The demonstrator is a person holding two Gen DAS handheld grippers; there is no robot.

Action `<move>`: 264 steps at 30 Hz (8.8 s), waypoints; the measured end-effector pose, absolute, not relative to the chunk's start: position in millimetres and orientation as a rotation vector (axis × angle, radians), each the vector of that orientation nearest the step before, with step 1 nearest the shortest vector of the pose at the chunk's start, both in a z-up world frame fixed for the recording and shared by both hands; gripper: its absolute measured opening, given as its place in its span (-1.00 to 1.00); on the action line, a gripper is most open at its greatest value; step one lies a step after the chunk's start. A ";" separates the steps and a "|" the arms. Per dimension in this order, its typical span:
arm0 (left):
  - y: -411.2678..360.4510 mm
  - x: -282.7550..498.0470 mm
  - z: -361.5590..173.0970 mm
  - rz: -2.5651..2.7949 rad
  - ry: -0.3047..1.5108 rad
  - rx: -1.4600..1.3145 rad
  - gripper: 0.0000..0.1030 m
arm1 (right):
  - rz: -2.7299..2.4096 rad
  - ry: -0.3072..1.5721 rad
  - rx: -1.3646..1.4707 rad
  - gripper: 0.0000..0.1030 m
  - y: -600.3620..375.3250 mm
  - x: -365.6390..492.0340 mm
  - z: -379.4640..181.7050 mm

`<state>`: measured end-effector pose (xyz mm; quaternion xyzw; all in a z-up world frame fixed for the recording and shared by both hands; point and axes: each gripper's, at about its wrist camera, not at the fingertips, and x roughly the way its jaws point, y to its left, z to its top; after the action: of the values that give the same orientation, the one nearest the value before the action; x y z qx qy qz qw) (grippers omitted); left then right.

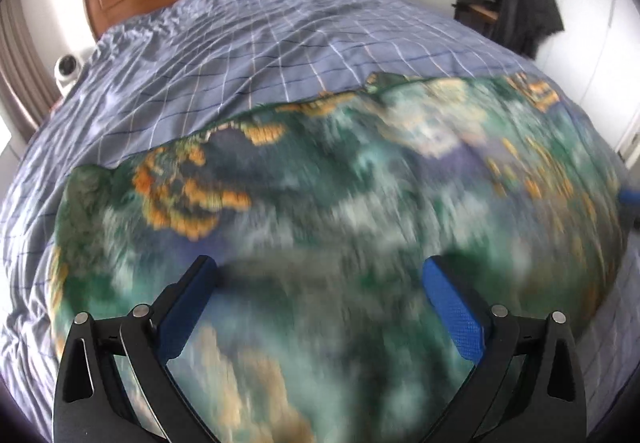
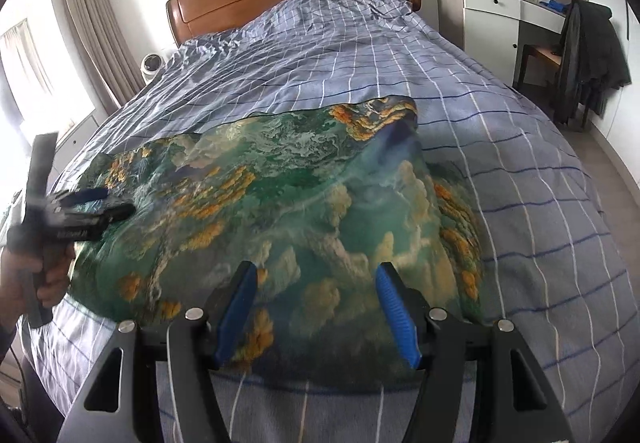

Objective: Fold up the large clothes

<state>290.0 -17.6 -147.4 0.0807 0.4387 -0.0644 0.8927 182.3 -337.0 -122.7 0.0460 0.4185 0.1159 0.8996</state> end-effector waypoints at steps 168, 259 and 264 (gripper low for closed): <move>190.3 305.7 -128.2 -0.229 1.143 -0.287 -0.17 | 0.674 0.845 -0.064 -0.66 -72.2 205.2 -116.2; 179.1 268.9 -149.1 0.021 1.062 -0.236 0.99 | 0.482 0.872 -0.146 -0.59 -76.5 154.0 -121.6; 188.5 264.9 -154.2 -0.003 1.067 -0.311 0.99 | 0.501 0.785 -0.126 -0.48 -74.7 134.6 -90.8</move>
<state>264.9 188.5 -154.2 -0.1477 0.5063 -0.0015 0.8496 134.6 -74.7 -90.8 -0.0609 0.3784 0.2415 0.8915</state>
